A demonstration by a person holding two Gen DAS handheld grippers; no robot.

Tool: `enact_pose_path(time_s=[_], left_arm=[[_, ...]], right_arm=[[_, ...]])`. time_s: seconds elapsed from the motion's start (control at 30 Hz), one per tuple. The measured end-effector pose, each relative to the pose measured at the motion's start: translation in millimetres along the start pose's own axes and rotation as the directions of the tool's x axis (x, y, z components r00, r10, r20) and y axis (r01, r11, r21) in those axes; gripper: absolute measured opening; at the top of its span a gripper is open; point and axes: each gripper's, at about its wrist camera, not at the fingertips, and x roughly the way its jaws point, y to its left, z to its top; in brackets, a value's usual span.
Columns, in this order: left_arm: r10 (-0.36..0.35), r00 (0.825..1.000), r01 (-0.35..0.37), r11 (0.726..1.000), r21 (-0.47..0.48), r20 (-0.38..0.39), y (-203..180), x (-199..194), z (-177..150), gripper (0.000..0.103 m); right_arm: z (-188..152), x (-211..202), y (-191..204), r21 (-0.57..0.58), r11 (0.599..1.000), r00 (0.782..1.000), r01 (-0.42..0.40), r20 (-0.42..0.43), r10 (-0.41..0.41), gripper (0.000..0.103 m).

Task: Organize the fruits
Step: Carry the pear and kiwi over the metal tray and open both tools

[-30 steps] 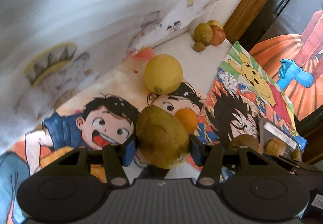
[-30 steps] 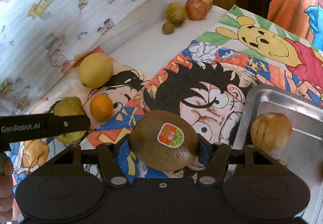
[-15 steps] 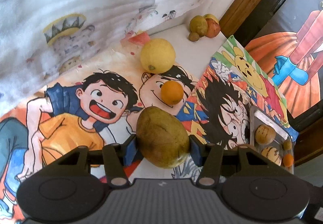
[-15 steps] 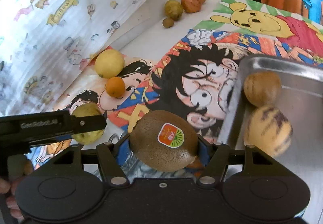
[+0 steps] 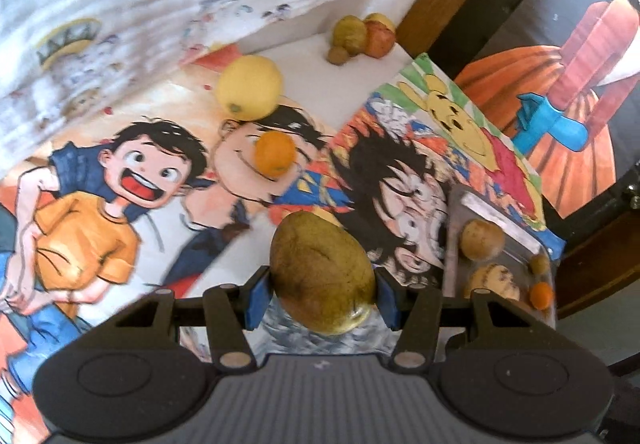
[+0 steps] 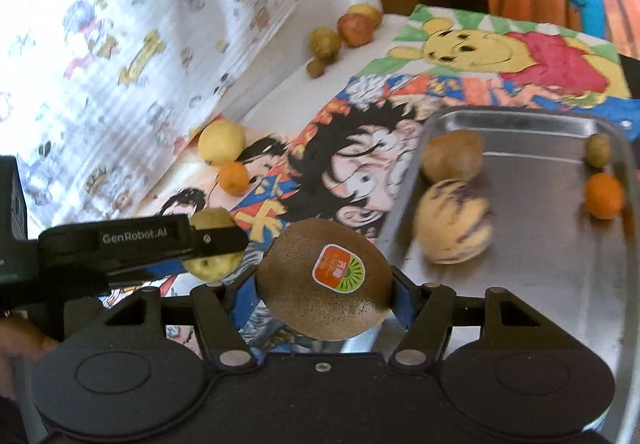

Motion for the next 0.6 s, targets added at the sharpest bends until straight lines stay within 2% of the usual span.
enact_pose_path(time_s=[0.4,0.6], left_arm=[[-0.084,0.996,0.086,0.994,0.06,-0.043,-62,-3,-29,0.058],[-0.117,0.99,0.124,0.988,0.094,-0.078,-95,1,-47,0.058]], right_arm=[[2,-42,-76,0.038,0.984,0.984,0.174,0.03,-0.175,0.067],[3,-47,-106,-0.012,0.98,0.98,0.2,0.016,-0.2,0.067]])
